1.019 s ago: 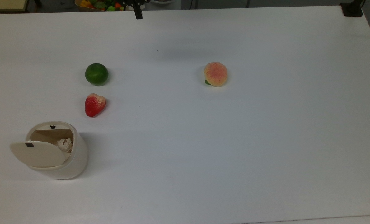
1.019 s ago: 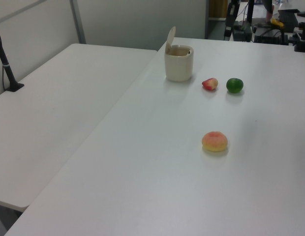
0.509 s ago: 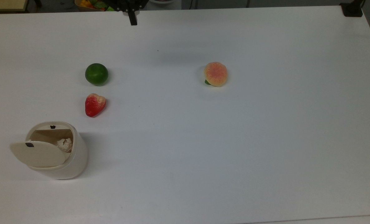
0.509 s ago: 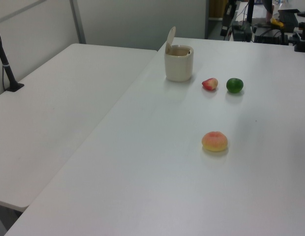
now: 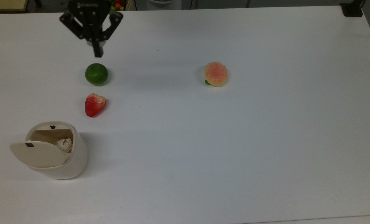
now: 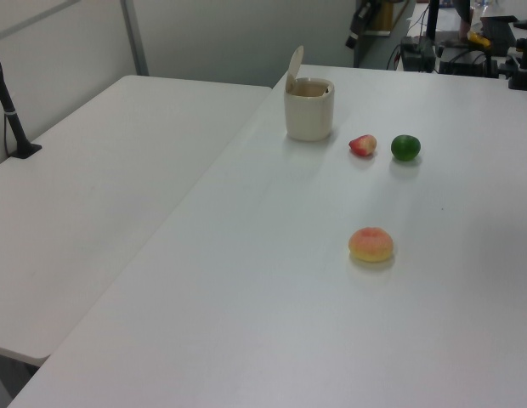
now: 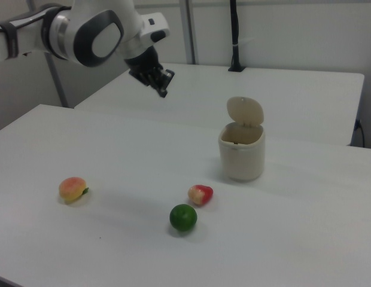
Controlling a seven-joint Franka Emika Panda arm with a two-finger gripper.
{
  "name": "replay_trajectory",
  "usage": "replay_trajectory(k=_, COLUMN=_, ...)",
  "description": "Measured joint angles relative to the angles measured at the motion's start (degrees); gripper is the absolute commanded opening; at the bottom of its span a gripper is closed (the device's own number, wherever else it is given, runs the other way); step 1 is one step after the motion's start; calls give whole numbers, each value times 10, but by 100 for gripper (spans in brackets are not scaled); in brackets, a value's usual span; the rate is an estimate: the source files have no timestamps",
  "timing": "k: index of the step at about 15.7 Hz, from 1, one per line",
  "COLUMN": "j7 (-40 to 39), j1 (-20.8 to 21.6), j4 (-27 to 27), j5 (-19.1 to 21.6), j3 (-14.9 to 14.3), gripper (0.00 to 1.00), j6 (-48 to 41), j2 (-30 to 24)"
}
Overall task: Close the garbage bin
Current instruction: 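Move the gripper over the cream bin's raised lid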
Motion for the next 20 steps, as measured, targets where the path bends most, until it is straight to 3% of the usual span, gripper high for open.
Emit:
replay_trajectory(k=6, j7=31, j1=-15, j4=18, j5=0, j3=0, gripper=0, j6=153, j2=45)
replay_trajectory(k=12, j7=68, j1=-27, j4=96, j5=0, j3=0, gripper=0, j6=229, j2=120)
replay_trajectory(k=20, j7=69, j1=-39, j4=137, j5=0, j3=0, gripper=0, j6=382, j2=224)
